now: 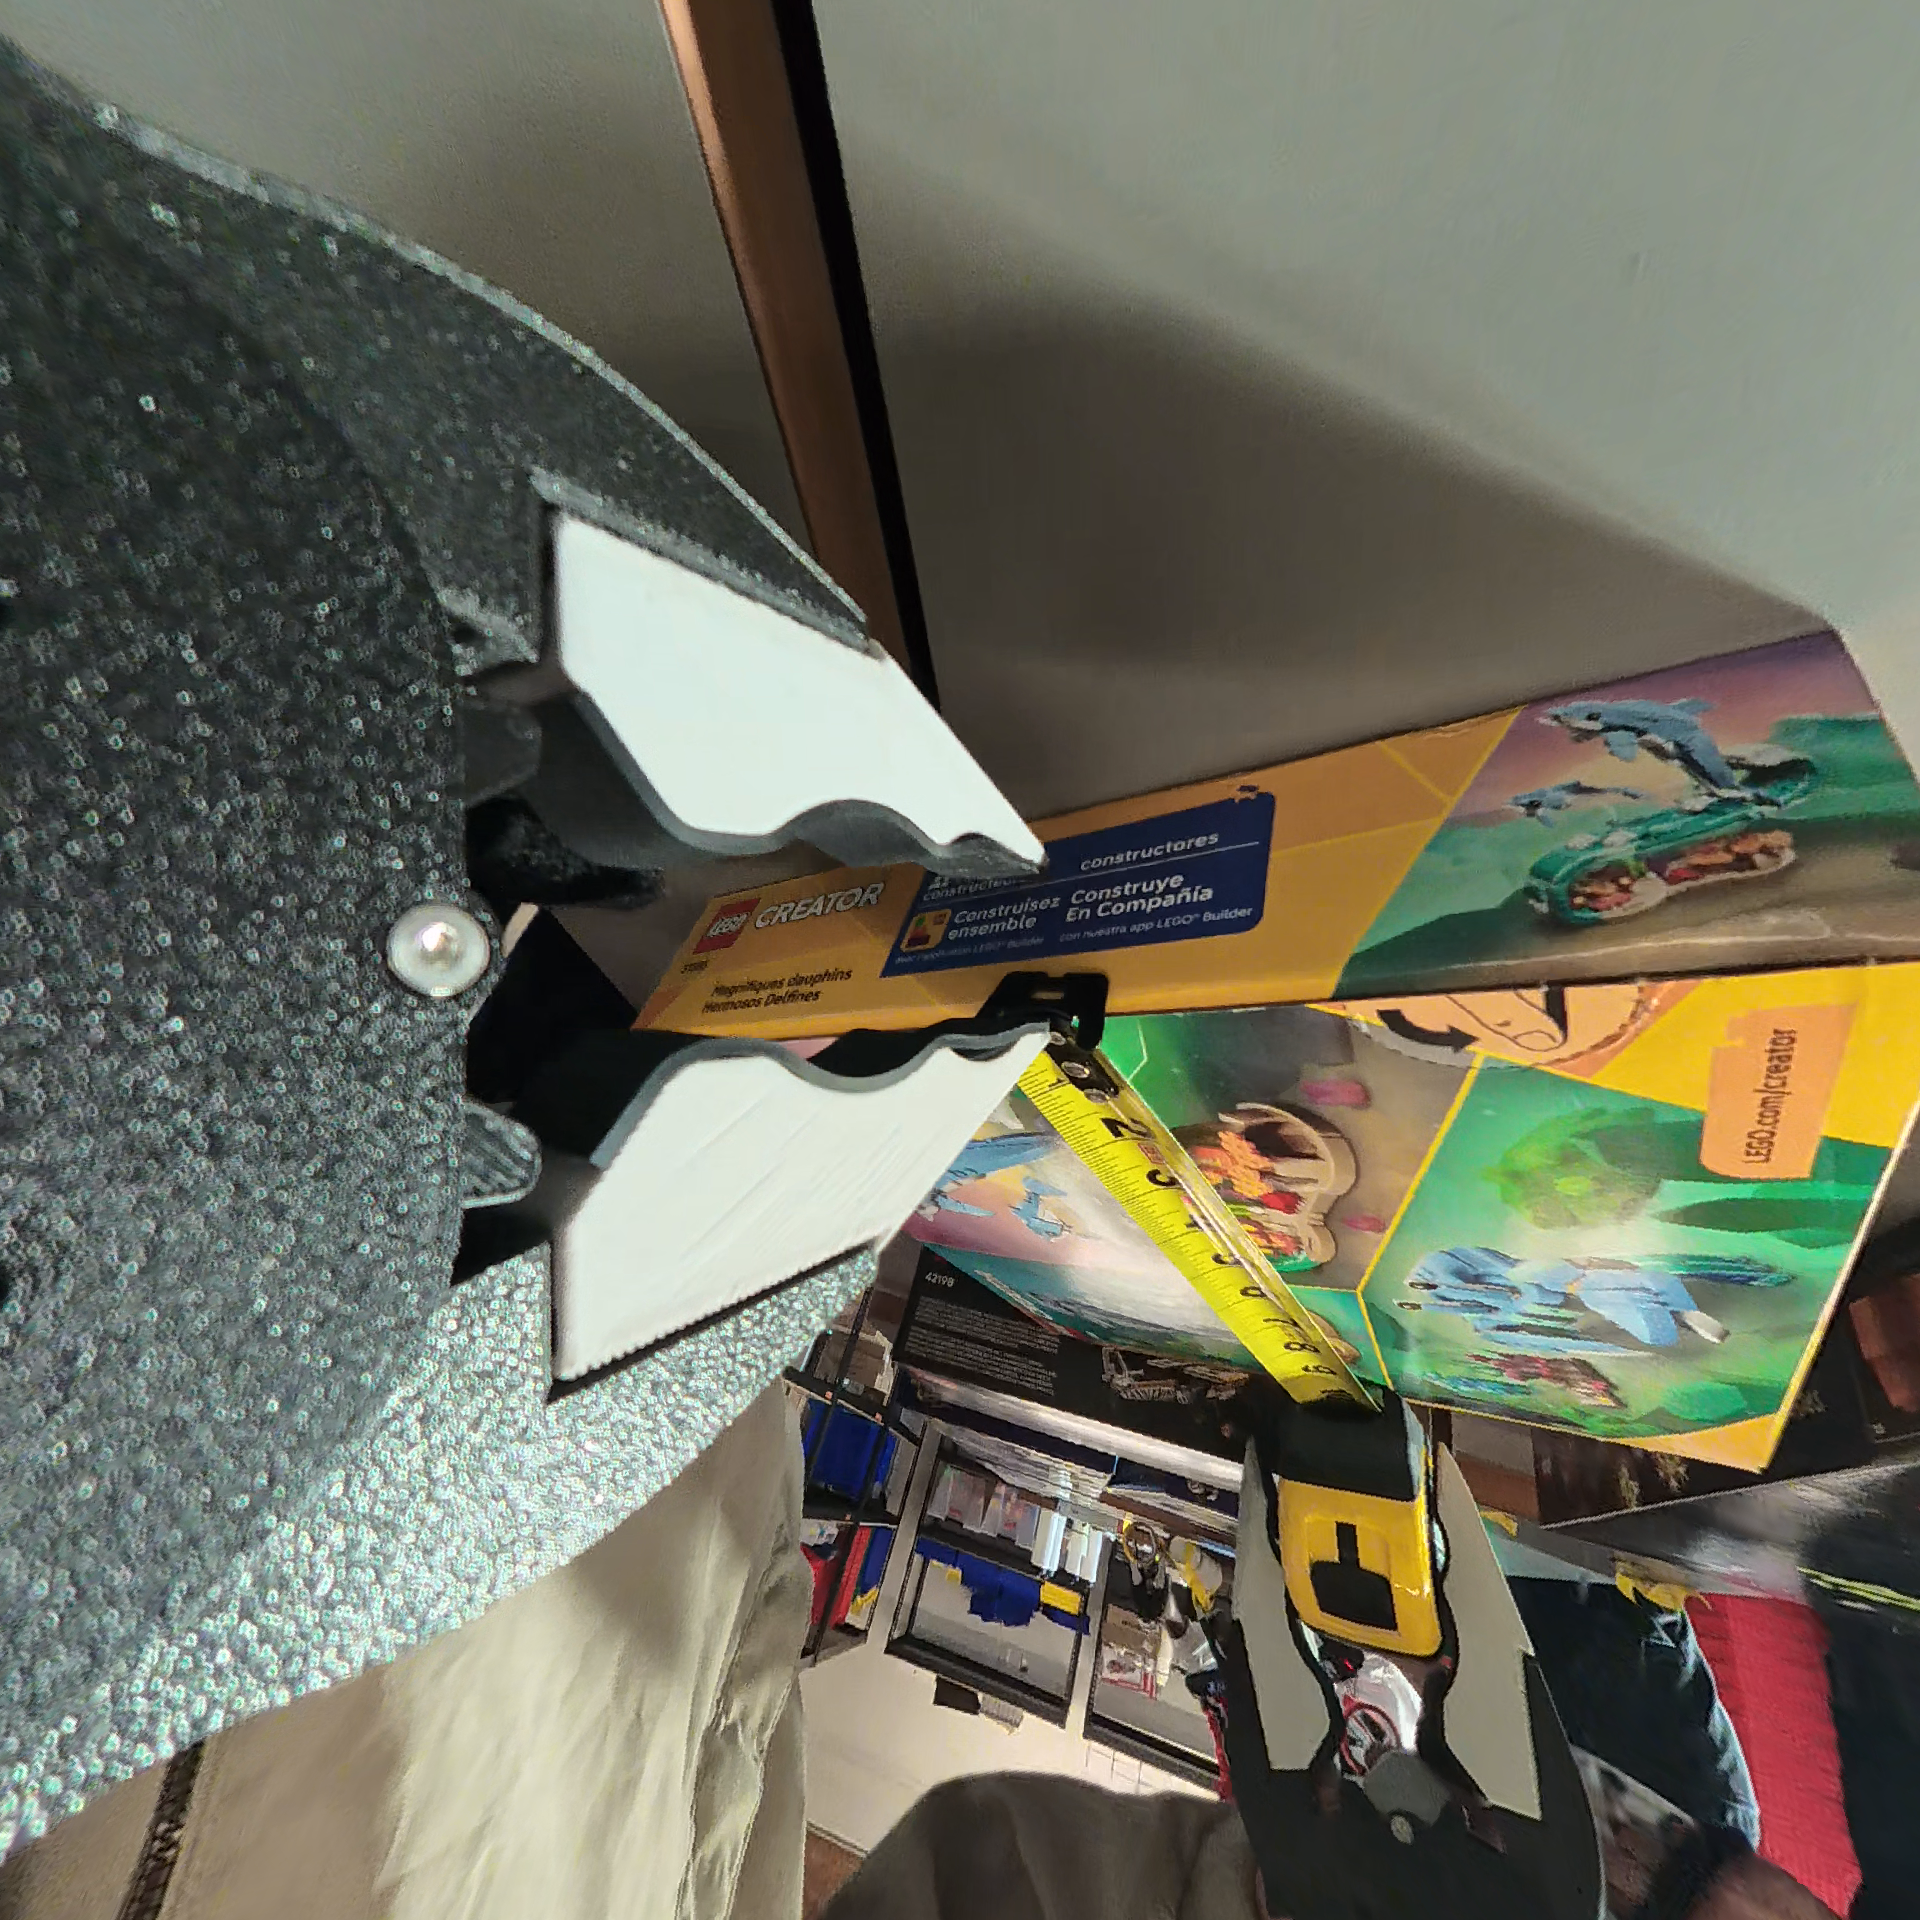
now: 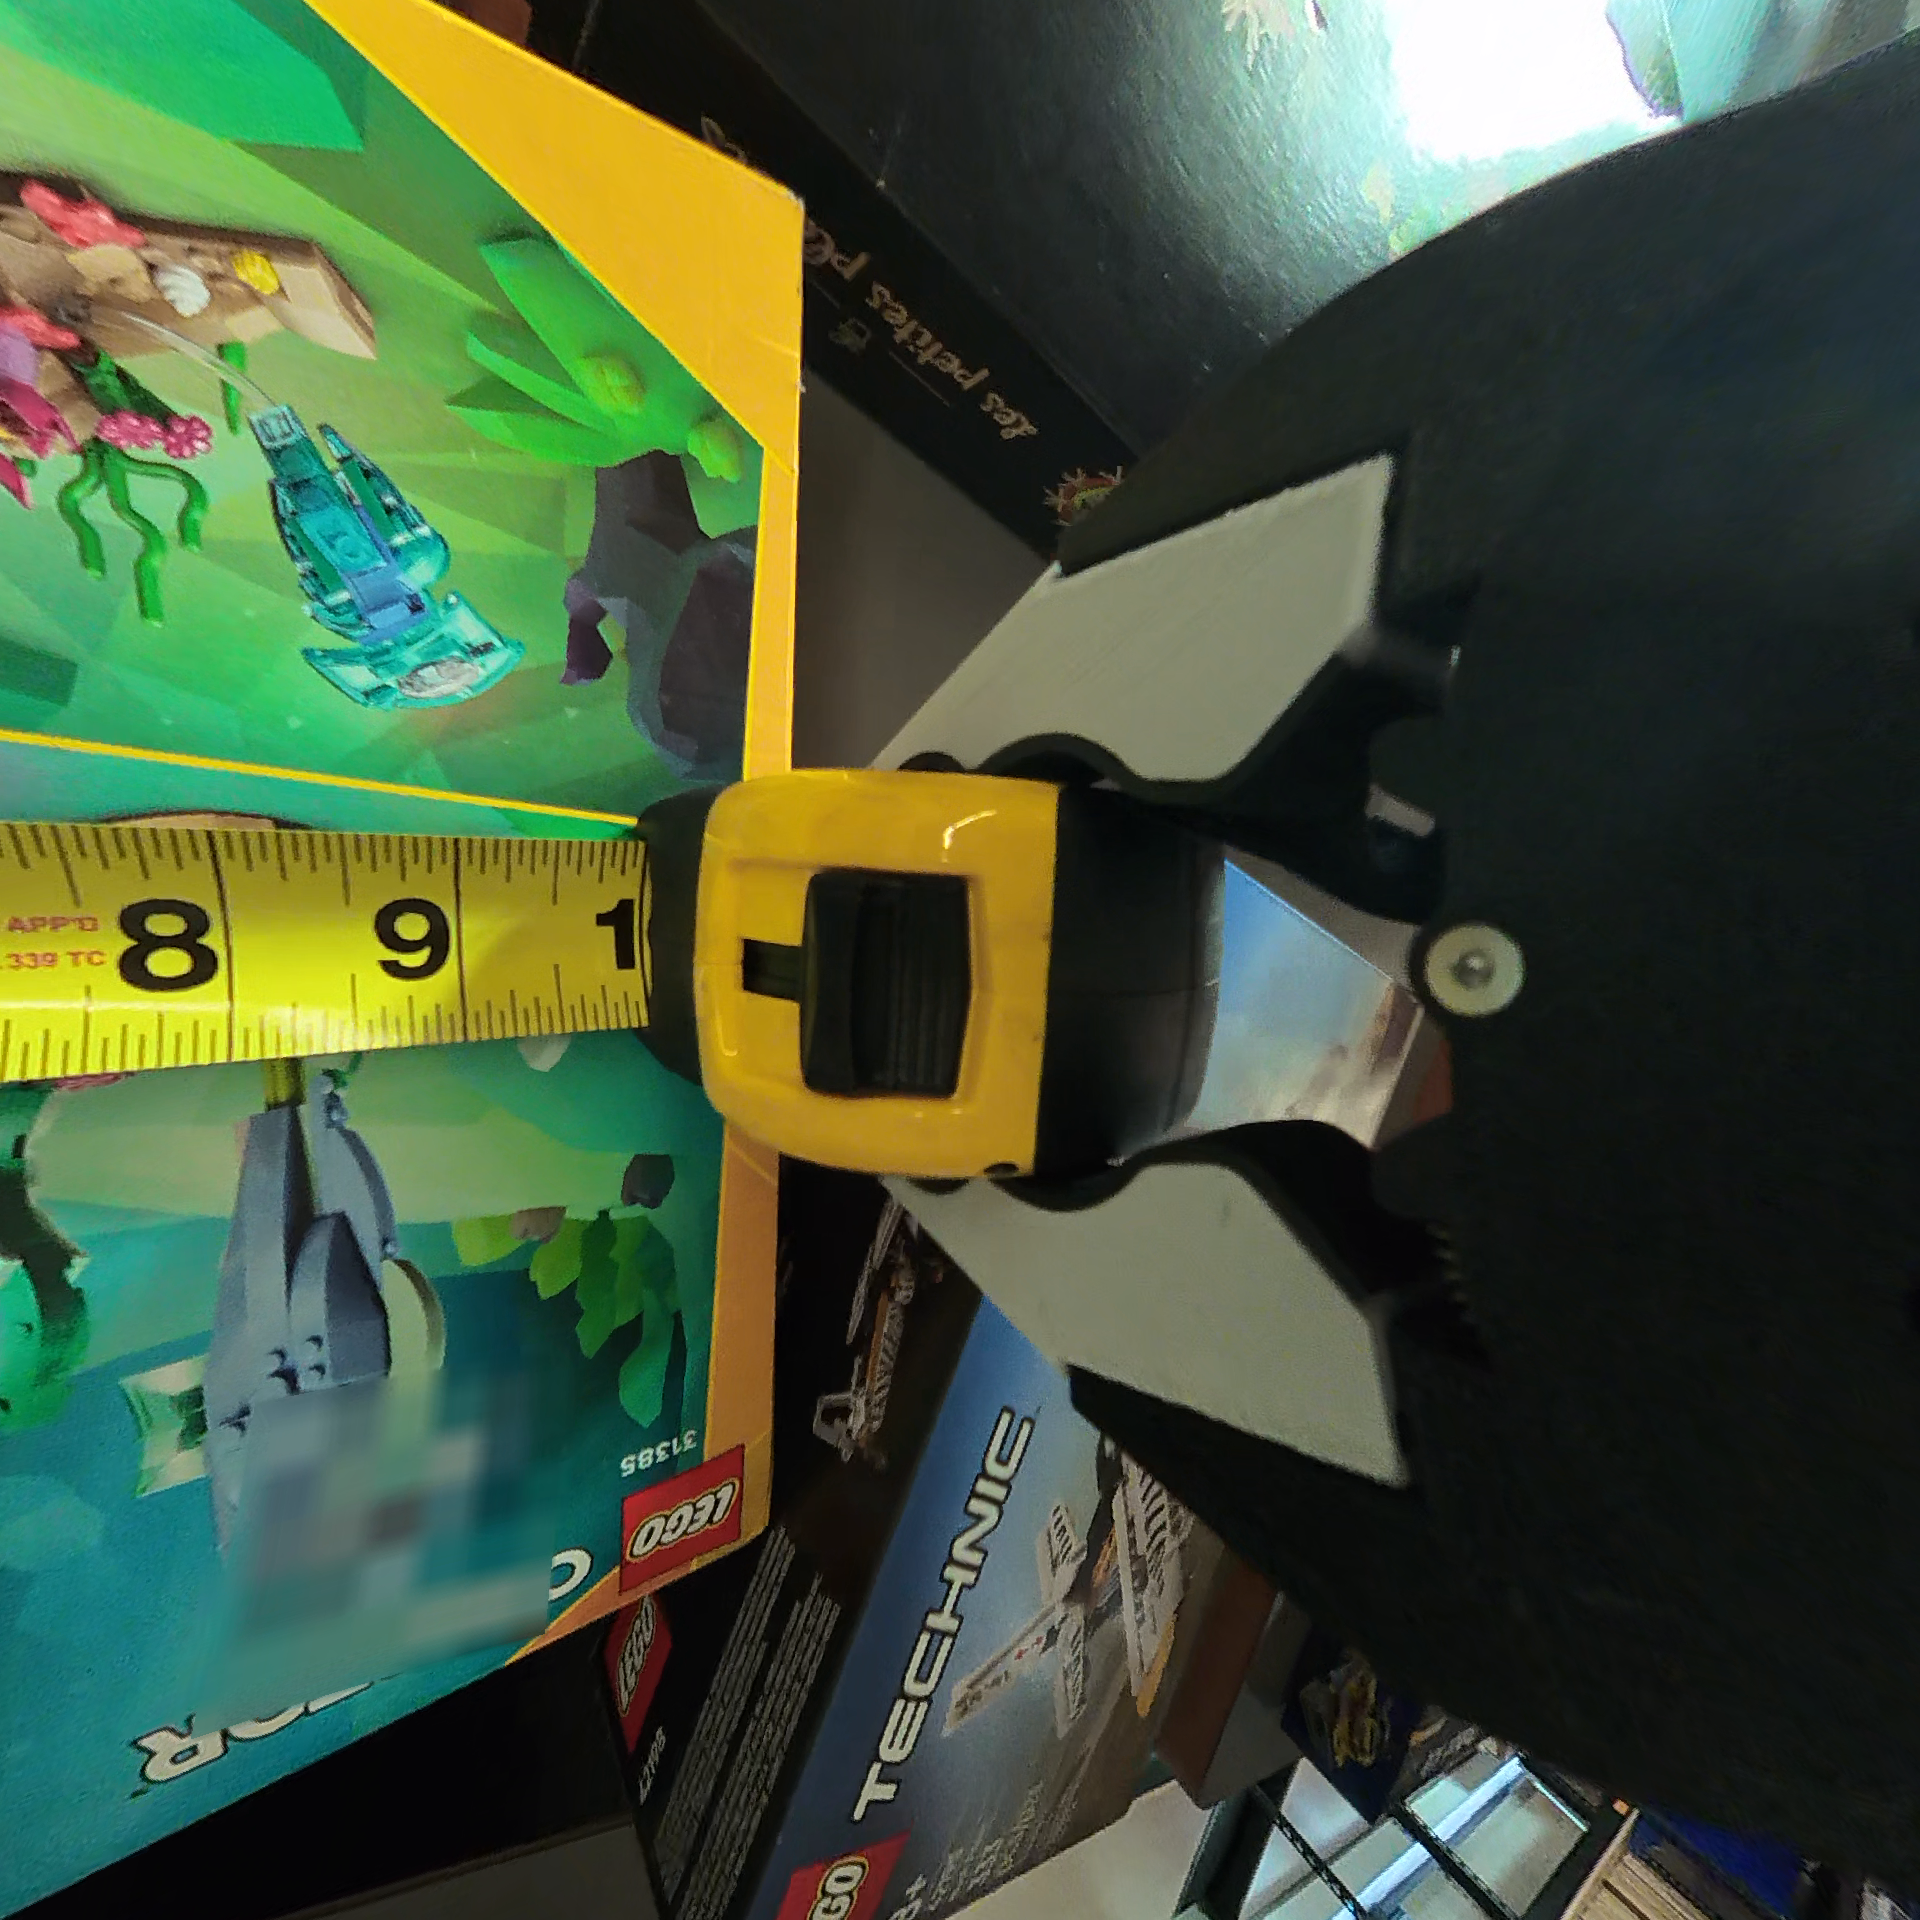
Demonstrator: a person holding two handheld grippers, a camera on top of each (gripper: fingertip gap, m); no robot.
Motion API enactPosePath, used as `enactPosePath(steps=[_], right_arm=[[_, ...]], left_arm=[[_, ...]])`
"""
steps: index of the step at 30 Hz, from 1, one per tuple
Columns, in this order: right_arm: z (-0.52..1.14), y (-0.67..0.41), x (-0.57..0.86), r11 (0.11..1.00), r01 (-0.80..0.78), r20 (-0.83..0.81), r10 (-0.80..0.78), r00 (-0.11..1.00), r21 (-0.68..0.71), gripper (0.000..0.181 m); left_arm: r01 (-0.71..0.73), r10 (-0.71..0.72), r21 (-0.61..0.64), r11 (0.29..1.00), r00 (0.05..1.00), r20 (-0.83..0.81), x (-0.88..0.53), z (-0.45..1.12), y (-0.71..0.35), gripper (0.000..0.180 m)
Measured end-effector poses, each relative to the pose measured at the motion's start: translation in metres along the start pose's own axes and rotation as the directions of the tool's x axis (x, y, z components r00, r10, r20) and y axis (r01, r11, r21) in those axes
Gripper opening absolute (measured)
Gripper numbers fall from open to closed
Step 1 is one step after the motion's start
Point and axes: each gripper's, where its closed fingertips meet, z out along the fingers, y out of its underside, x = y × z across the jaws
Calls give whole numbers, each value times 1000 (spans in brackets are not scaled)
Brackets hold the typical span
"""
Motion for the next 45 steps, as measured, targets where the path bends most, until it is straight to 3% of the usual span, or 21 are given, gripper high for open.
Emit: enactPosePath(steps=[30,45], right_arm=[[8,94,7,992,-45,-21,43,999,-116,68],[13,51,-9,997,-81,72,80,994,12,66]], left_arm=[[-64,65,-45,997,998,23,22,35,-7,30],[-63,65,-48,997,997,46,13,21,-14,29]])
